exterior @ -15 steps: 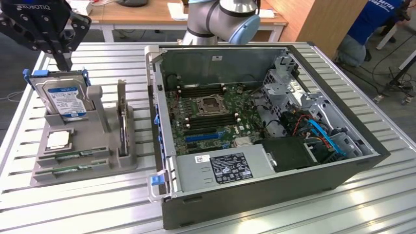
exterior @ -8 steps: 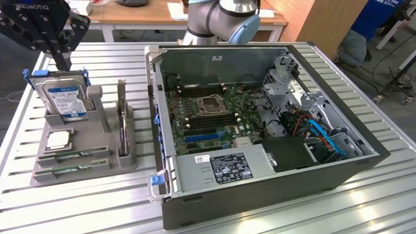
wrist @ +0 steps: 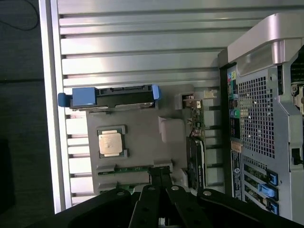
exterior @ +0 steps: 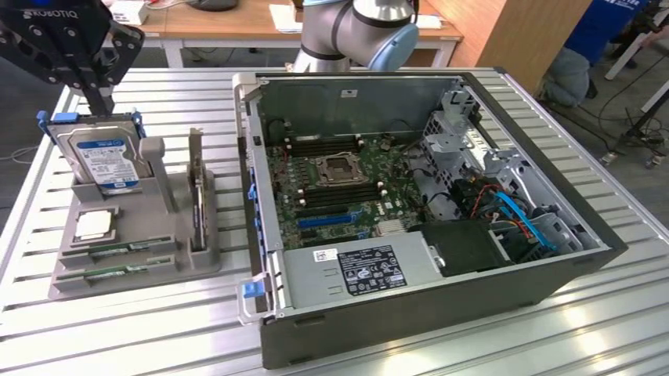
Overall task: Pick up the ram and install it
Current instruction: 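Reach for the ram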
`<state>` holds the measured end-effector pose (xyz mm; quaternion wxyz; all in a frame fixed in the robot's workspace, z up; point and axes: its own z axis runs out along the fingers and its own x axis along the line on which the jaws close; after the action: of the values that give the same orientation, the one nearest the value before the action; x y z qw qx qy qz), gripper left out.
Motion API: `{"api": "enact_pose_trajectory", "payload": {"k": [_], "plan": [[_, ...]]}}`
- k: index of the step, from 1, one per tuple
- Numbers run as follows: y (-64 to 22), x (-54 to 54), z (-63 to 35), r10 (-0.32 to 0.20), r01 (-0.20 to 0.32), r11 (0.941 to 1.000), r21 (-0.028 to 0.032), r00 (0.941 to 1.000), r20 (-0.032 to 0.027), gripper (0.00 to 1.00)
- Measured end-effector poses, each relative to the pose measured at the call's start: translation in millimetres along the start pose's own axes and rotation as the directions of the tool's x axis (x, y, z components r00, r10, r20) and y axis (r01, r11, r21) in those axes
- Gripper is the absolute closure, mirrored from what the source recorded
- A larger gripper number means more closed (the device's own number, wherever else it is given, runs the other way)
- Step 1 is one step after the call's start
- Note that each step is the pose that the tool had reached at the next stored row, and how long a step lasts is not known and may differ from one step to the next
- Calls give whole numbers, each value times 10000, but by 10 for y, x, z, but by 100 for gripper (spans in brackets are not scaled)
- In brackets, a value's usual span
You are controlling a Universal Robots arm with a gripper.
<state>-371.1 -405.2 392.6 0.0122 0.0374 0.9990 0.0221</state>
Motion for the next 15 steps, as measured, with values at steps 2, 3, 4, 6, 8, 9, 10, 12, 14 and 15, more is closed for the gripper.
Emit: {"api": "enact_pose_trajectory", "payload": {"k": [2, 3, 4, 6, 8, 9, 10, 12, 14, 15], "plan": [[-40, -3, -1, 0, 0, 10000, -1, 10000, 1, 91], [-52, -4, -2, 0, 0, 10000, -1, 10000, 1, 91], [-64, -5, -3, 1, -1, 10000, 0, 10000, 0, 91], [-107, -8, -5, 0, 0, 10000, 0, 10000, 0, 91], [-130, -10, -5, 0, 0, 10000, -1, 10000, 1, 91], [-143, -11, -6, 0, 0, 10000, 0, 10000, 1, 91], [-157, -12, -7, 0, 0, 10000, 0, 10000, 0, 91], [-182, -14, -8, 0, 0, 10000, 0, 10000, 0, 91], [-200, -15, -9, 1, -1, 10000, 0, 10000, 0, 91], [-202, -15, -9, 1, -1, 10000, 1, 10000, 1, 91]]}}
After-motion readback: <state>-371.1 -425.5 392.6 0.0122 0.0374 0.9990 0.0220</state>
